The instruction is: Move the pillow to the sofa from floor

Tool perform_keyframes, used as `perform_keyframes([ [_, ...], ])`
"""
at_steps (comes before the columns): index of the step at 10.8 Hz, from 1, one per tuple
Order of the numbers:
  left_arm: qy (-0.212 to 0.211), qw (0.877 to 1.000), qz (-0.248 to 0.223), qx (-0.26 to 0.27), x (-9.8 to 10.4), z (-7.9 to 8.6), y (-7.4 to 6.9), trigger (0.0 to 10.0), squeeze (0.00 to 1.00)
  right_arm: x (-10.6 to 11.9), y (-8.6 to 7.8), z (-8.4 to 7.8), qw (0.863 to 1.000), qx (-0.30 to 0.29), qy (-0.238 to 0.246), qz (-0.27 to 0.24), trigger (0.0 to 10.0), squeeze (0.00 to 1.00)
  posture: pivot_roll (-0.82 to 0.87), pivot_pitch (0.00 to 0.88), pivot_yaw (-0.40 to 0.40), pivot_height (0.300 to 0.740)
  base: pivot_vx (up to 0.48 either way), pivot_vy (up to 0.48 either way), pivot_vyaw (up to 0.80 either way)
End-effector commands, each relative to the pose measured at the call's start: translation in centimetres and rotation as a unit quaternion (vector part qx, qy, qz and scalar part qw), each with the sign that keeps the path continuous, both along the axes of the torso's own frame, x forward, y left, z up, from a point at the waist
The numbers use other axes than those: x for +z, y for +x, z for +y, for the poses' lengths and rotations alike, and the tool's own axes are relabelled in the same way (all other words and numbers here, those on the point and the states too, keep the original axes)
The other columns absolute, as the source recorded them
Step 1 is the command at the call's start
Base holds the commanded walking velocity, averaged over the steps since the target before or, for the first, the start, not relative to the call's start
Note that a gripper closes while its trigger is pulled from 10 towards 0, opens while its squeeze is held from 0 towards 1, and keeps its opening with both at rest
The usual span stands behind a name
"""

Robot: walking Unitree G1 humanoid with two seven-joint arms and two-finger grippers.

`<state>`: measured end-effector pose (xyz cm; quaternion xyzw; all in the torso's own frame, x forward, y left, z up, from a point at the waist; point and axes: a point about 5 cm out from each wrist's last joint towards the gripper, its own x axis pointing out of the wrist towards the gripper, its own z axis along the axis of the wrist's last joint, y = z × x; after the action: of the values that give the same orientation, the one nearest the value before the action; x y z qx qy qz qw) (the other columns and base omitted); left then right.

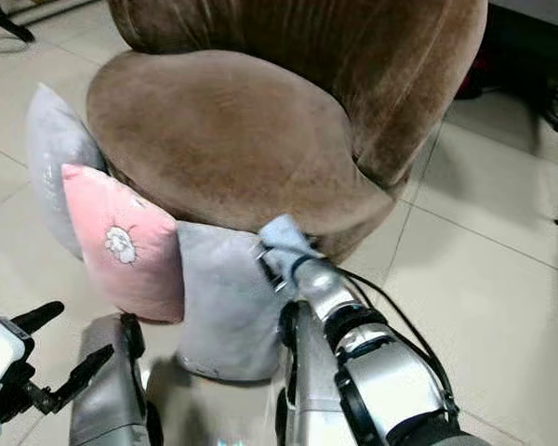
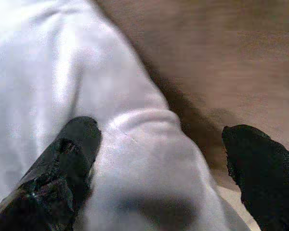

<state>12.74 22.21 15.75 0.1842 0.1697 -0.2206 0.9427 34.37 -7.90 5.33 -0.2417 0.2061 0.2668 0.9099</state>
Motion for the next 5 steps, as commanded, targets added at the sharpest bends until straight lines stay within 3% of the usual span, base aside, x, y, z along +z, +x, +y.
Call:
perform_keyframes([
  [1,0.0,1.0,0.003,-0.001,0.1,-0.1,-0.2,10.0,0.0,-0.8,-0.6,0.2,0.999,0.034,-0.016,0.019,10.0,0.0,0.06,0.222,-0.115,0.47,0.0,0.0,0.0],
  [2,0.0,1.0,0.003,0.0,0.1,-0.2,-0.3,10.0,0.0,-1.1,-1.1,0.3,0.995,0.086,-0.041,0.033,10.0,0.0,0.06,0.215,-0.119,0.47,0.0,0.0,0.0],
  [5,-0.003,1.0,0.014,-0.013,-0.1,-0.6,-0.4,10.0,0.0,-2.7,-2.3,-1.1,0.977,0.154,-0.115,0.095,10.0,0.0,0.06,0.2,-0.119,0.47,0.0,0.0,0.0],
])
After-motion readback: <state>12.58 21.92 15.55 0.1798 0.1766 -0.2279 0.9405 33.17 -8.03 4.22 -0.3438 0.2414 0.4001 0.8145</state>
